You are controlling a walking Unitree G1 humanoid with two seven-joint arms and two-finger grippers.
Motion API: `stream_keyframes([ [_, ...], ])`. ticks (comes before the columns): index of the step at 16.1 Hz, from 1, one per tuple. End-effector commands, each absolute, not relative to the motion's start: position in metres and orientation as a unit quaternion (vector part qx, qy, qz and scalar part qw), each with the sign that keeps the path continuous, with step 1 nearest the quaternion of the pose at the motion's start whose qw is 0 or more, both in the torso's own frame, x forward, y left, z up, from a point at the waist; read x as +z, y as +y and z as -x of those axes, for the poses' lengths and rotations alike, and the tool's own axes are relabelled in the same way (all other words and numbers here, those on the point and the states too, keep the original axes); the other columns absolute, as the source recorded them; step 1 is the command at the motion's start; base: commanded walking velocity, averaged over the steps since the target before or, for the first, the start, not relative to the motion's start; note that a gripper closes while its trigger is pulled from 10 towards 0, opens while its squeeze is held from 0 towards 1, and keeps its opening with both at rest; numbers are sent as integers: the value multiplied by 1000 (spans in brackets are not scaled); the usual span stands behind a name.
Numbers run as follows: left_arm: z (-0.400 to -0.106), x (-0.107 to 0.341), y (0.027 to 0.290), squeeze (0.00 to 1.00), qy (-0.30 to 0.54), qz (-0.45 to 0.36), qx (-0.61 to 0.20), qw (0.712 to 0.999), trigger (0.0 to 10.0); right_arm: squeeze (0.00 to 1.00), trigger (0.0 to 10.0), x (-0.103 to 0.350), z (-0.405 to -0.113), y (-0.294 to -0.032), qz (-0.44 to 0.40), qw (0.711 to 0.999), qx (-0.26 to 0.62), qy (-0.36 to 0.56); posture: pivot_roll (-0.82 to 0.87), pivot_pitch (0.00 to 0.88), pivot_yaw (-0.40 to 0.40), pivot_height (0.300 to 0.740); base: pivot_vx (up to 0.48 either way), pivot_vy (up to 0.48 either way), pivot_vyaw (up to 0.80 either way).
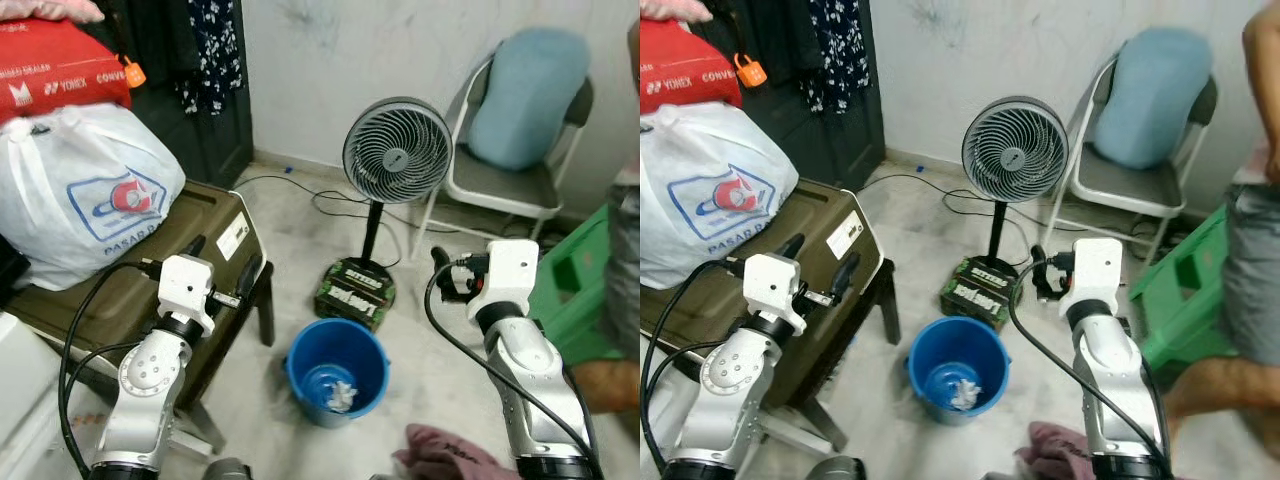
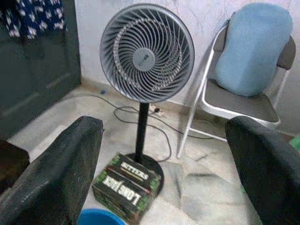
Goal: Clean up the room
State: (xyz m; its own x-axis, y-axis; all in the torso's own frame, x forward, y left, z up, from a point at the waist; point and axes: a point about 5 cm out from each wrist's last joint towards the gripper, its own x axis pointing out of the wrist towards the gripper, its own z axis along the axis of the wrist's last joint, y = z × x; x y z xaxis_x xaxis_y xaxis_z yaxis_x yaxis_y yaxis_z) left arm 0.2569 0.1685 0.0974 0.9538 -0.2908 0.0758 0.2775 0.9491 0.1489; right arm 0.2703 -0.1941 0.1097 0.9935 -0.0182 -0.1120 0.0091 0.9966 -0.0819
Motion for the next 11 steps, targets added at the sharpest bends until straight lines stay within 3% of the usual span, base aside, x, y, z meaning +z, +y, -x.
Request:
stream_keyframes([
  [1, -253, 98, 173, 0, -48, -69, -134, 987, 10000, 0, 10000, 109, -271, -194, 51, 997, -4, 55, -5, 0, -56, 740, 0, 0, 0],
  [9, -246, 93, 176, 0, -39, -60, -116, 991, 10000, 0, 10000, 102, -278, -197, 36, 997, -39, 55, -6, 0, -43, 740, 0, 0, 0],
  [11, -239, 92, 180, 0, -33, -55, -105, 992, 10000, 0, 10000, 108, -270, -189, 100, 994, -10, 37, -23, 0, -41, 740, 0, 0, 0],
])
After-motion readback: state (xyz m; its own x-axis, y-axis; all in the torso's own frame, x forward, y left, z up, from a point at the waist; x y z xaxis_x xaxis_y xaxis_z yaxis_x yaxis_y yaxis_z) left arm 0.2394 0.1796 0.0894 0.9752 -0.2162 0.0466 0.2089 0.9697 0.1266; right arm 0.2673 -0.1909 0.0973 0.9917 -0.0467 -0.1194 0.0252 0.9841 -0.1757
